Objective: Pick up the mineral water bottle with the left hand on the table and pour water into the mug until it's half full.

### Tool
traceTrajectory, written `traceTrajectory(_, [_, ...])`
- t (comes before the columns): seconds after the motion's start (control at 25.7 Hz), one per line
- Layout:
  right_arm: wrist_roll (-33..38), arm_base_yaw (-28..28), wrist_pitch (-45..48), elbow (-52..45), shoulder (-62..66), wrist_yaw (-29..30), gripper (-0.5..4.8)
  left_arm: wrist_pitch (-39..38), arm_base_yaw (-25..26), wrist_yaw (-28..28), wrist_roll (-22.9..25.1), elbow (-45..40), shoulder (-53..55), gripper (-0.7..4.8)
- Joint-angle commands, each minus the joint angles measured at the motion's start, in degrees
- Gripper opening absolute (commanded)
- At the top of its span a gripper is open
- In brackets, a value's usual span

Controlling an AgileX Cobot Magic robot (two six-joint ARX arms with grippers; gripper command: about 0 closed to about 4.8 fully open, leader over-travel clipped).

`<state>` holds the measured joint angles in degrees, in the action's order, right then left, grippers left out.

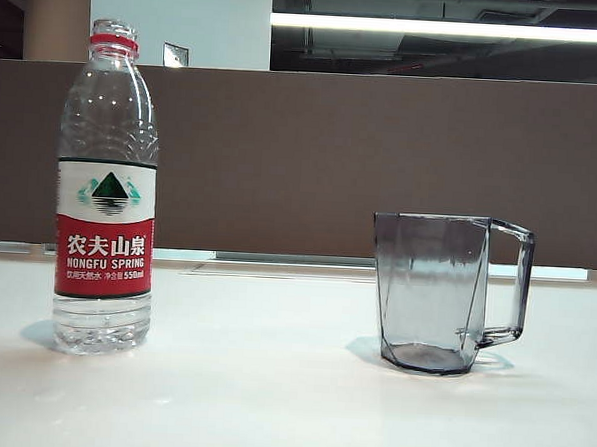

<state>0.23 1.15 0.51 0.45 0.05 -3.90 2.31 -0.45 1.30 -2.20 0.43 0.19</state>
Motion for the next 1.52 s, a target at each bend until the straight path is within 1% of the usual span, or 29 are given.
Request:
traceTrajectory(0.04, [0.15,-0.04,1.01,-0.44,-0.02,-0.02,-0.01,0.28,-0.04,0.0,0.24,0.17,0.04,-0.05])
traceTrajectory(0.47, [0.15,-0.07,1.09,-0.44,-0.02,0.2,-0.01,0.83,-0.07,0.0,0.24,0.17,0.04,-0.05])
traceTrajectory(0.54, [0.2,-0.04,1.97,0.02,-0.02,2.69,-0.01,2.49,-0.04,-0.09,0.22,0.2,0.04,-0.05])
traceTrajectory(0.62, [2.84,-0.04,2.1,3.39,0.15,2.25,-0.02,5.05,-0.07,-0.15,0.24,0.9,0.04,-0.05])
traceTrajectory(0.82, [2.8,-0.02,-0.72,11.1,2.32,0.44,-0.02,3.48,-0.11,0.52,-0.02,4.57,0.94,-0.05])
traceTrajectory(0.89, [2.8,-0.13,-0.7,13.57,4.44,1.36,-0.02,3.02,-0.11,2.14,-0.04,5.92,2.21,-0.05])
traceTrajectory(0.97, [2.78,-0.42,-0.74,16.17,7.1,2.34,-0.02,2.69,-0.11,5.11,-0.2,7.63,4.35,-0.05])
traceTrajectory(1.09, [2.8,-0.42,-0.76,19.91,11.39,6.21,-0.02,2.56,-0.17,9.11,-0.17,10.6,8.81,-0.05])
traceTrajectory(1.2, [2.8,-0.42,-0.98,22.8,15.06,8.87,-0.02,2.64,-0.17,10.27,-0.17,13.35,12.92,-0.05])
traceTrajectory(1.32, [2.8,-0.42,-2.1,25.31,17.64,10.12,-0.02,2.95,-0.17,11.15,-0.17,16.04,16.74,-0.05])
traceTrajectory(1.4, [2.8,-0.44,-3.54,26.99,19.1,12.04,-0.03,3.02,-0.26,13.88,-0.2,18.51,20.15,-0.05])
traceTrajectory(1.44, [2.8,-0.48,-4.39,27.54,19.63,12.63,-0.03,2.93,-0.72,14.64,-0.17,19.45,21.51,-0.05])
traceTrajectory(1.52, [2.82,-1.99,-6.8,28.63,20.72,14.14,-0.03,2.97,-3.82,14.03,-0.15,21.35,24.83,-0.05])
